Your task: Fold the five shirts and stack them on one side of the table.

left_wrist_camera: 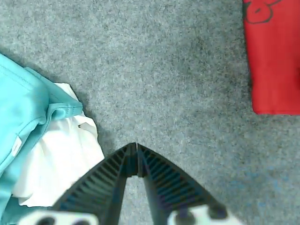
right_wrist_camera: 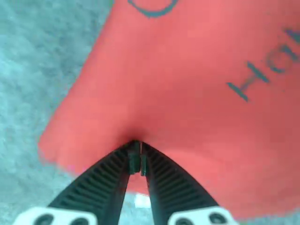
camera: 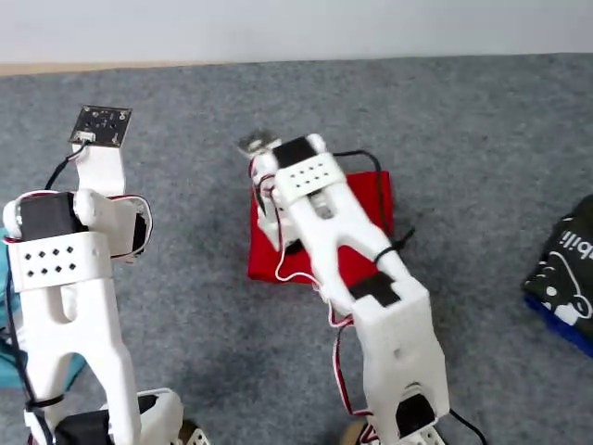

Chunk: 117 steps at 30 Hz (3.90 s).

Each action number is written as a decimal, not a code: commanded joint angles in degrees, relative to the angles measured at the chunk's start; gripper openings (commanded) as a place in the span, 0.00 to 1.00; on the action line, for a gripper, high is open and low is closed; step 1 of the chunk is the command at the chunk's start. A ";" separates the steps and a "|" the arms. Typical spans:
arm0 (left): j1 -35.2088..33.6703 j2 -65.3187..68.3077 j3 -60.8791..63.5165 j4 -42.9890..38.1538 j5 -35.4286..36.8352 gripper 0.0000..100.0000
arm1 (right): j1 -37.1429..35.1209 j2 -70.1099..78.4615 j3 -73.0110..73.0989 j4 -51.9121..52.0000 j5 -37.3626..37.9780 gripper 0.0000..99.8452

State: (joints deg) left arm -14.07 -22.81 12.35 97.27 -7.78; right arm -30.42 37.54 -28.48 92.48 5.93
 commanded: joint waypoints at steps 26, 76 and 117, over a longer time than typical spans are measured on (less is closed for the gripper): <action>-0.35 -2.11 -0.22 0.26 -0.44 0.01 | 11.65 -9.01 -8.18 6.64 -9.32 0.05; 0.00 -1.76 -0.22 -0.26 -0.44 0.01 | 24.13 11.12 -14.42 10.33 -15.38 0.01; 0.00 -2.20 -0.22 0.70 -0.44 0.01 | 34.07 0.22 -16.53 -16.57 62.68 0.12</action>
State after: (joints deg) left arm -14.07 -22.81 12.35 97.27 -7.78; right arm 3.87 43.52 -40.79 75.25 69.14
